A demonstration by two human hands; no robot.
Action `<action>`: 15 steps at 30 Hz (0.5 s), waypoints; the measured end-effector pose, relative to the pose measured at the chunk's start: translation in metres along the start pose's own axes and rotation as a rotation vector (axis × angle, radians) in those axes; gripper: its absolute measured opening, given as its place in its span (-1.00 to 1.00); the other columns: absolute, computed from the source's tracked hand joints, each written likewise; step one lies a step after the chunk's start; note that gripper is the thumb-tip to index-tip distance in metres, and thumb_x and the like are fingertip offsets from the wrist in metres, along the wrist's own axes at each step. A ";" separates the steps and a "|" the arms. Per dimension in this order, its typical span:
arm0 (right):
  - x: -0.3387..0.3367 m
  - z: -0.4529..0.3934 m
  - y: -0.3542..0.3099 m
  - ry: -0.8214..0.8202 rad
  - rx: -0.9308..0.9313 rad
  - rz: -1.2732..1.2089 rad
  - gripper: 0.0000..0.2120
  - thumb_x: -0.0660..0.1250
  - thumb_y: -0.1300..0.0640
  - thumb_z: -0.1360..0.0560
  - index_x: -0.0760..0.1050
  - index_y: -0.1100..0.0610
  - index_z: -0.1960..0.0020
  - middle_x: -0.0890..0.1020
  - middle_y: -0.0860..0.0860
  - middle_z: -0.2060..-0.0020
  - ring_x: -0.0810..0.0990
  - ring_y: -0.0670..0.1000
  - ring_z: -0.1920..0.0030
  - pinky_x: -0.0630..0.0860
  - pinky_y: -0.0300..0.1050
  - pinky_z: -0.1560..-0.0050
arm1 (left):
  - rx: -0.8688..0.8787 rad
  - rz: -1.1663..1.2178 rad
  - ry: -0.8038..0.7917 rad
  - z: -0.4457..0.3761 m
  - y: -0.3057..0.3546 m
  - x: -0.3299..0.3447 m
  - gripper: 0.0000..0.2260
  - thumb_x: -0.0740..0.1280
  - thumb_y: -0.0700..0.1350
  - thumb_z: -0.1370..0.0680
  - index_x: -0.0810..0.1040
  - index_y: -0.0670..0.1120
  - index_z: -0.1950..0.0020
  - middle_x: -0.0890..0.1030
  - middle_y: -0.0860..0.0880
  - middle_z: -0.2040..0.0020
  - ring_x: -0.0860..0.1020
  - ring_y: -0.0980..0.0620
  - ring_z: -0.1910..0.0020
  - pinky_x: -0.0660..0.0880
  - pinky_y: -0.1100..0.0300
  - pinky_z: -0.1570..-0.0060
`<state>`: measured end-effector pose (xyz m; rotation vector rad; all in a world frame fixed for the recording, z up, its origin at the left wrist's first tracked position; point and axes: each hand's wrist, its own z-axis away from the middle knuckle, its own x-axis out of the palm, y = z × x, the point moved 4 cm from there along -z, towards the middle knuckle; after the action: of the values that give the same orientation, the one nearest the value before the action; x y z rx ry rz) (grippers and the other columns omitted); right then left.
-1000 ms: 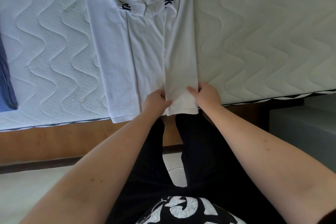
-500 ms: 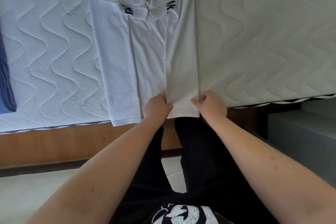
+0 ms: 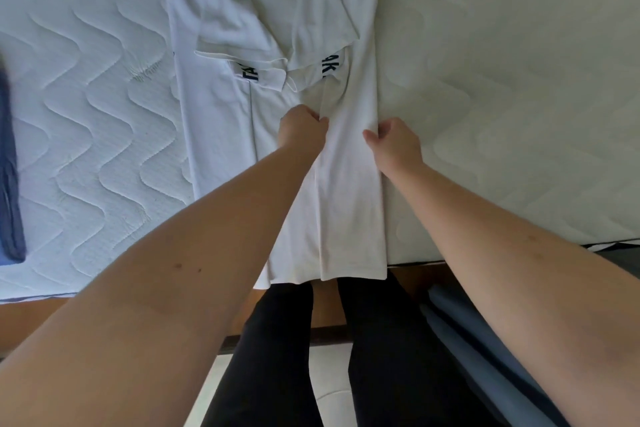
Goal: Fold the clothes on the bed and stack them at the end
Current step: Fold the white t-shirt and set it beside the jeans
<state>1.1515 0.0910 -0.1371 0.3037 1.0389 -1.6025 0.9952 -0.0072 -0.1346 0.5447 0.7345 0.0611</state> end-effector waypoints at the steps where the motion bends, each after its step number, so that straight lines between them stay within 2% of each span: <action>1: 0.000 -0.003 -0.003 -0.014 0.004 0.033 -0.74 0.29 -0.03 -0.58 0.51 0.16 -0.07 0.61 0.07 0.07 0.57 0.13 -0.03 0.29 -0.20 0.14 | 0.005 -0.034 0.014 -0.003 0.000 -0.002 -0.84 0.31 -0.03 -0.59 0.49 -0.06 0.15 0.47 0.08 0.33 0.50 0.02 0.22 0.37 0.23 0.28; 3: -0.001 -0.006 -0.005 -0.027 0.016 0.090 -0.78 0.26 -0.02 -0.58 0.50 0.14 0.03 0.54 0.04 0.20 0.55 0.13 0.06 0.30 -0.16 0.18 | 0.002 -0.039 0.060 -0.004 -0.003 -0.007 -0.90 0.28 -0.08 -0.57 0.50 -0.05 0.12 0.48 0.09 0.29 0.49 0.00 0.19 0.38 0.20 0.20; 5: -0.003 -0.006 -0.002 -0.027 0.041 0.123 -0.79 0.25 -0.03 -0.58 0.48 0.11 0.08 0.53 0.03 0.22 0.51 0.10 0.12 0.32 -0.14 0.19 | -0.011 -0.006 0.087 0.001 -0.011 -0.010 -0.92 0.26 -0.09 -0.57 0.50 -0.04 0.10 0.49 0.11 0.28 0.49 0.02 0.22 0.38 0.20 0.25; 10: -0.009 -0.005 -0.004 0.029 0.060 0.155 -0.78 0.29 -0.04 -0.55 0.43 0.12 0.00 0.52 0.01 0.16 0.46 0.07 0.17 0.30 -0.12 0.28 | 0.013 -0.064 0.078 0.009 -0.016 -0.012 -0.87 0.25 -0.06 -0.60 0.52 -0.08 0.07 0.55 0.06 0.23 0.55 0.00 0.19 0.40 0.17 0.26; 12: -0.012 -0.009 -0.011 0.060 0.029 0.128 -0.74 0.30 -0.04 -0.55 0.42 0.15 -0.06 0.52 0.03 0.09 0.47 0.09 0.12 0.30 -0.12 0.22 | 0.025 -0.076 0.111 0.008 -0.008 -0.016 -0.89 0.25 -0.06 -0.58 0.49 -0.08 0.05 0.56 0.01 0.20 0.54 -0.03 0.19 0.41 0.15 0.26; 15: -0.015 -0.019 -0.027 0.089 -0.064 0.077 -0.66 0.34 -0.02 -0.54 0.42 0.17 -0.19 0.55 0.08 -0.06 0.53 0.12 -0.06 0.39 -0.07 0.06 | 0.122 -0.034 0.221 0.000 0.014 -0.028 -0.84 0.23 -0.02 -0.58 0.45 -0.10 -0.02 0.56 -0.05 0.12 0.52 -0.07 0.15 0.40 0.11 0.18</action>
<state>1.1261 0.1144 -0.1256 0.3702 1.1312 -1.4949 0.9762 -0.0024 -0.1101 0.6479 0.9674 0.0461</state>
